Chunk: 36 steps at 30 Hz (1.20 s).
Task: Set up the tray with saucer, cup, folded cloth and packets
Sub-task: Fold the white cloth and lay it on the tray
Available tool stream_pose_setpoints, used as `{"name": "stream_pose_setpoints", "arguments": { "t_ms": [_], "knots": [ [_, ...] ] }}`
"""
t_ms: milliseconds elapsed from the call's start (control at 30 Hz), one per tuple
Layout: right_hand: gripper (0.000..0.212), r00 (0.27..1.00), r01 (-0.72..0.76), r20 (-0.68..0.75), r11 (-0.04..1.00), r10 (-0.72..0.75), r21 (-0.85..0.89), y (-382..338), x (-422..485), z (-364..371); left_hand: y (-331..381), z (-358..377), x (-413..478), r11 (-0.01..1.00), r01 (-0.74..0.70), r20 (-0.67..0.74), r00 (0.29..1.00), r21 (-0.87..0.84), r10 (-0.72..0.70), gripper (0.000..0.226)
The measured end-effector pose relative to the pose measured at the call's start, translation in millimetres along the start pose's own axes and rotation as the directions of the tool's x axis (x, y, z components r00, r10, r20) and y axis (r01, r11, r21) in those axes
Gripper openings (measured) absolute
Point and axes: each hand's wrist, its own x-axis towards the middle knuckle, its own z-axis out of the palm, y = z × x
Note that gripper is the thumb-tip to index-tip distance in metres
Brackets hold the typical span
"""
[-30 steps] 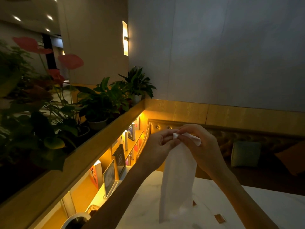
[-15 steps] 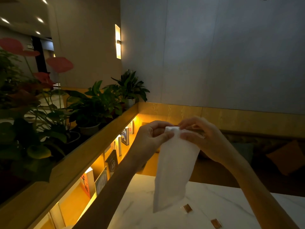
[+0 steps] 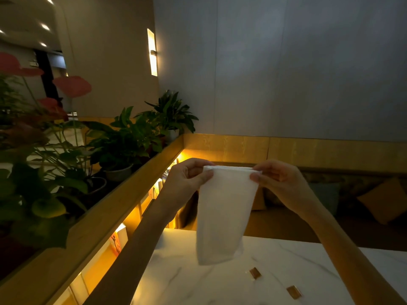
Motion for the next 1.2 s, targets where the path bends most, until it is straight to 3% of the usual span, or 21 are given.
{"name": "stream_pose_setpoints", "arguments": {
  "t_ms": [267,400,567,667,733,800,900,1100,1200],
  "knots": [
    [0.034,0.994,0.035,-0.105,0.997,-0.027,0.073,-36,-4,-10,15,6,-8,0.999,-0.045,-0.014,0.999,0.027,0.046,0.017],
    [0.030,0.984,0.163,-0.071,0.987,-0.162,0.010,-62,-14,-23,27,7,-13,0.992,-0.119,0.046,0.992,0.043,0.117,0.022],
    [0.026,0.984,0.084,-0.142,0.986,-0.104,-0.142,-48,-6,-31,23,19,-7,0.996,-0.079,0.044,0.996,0.028,0.078,0.023],
    [0.024,0.994,0.003,-0.109,0.987,-0.021,-0.158,-34,-8,-35,14,26,-3,0.997,-0.081,0.045,0.996,0.019,0.080,0.024],
    [0.024,0.994,-0.046,-0.105,0.950,0.014,-0.308,-26,-7,-32,8,33,2,0.997,-0.072,0.037,0.997,0.040,0.070,0.025],
    [0.029,0.998,-0.012,-0.064,0.890,-0.019,-0.455,-24,-4,-21,1,42,6,0.995,-0.055,0.036,0.998,0.084,0.053,0.027],
    [0.043,0.996,0.085,0.064,0.912,-0.064,-0.401,-31,6,-3,-6,54,12,0.987,-0.083,0.049,0.996,0.134,0.077,0.030],
    [0.021,0.989,0.086,0.151,0.850,-0.008,-0.520,-27,37,9,-12,56,20,0.958,-0.121,-0.048,0.989,0.259,0.138,0.024],
    [0.017,0.987,0.139,0.148,0.837,-0.070,-0.530,-26,44,12,-16,53,17,0.978,-0.116,-0.046,0.991,0.171,0.125,0.026]
  ]
}}
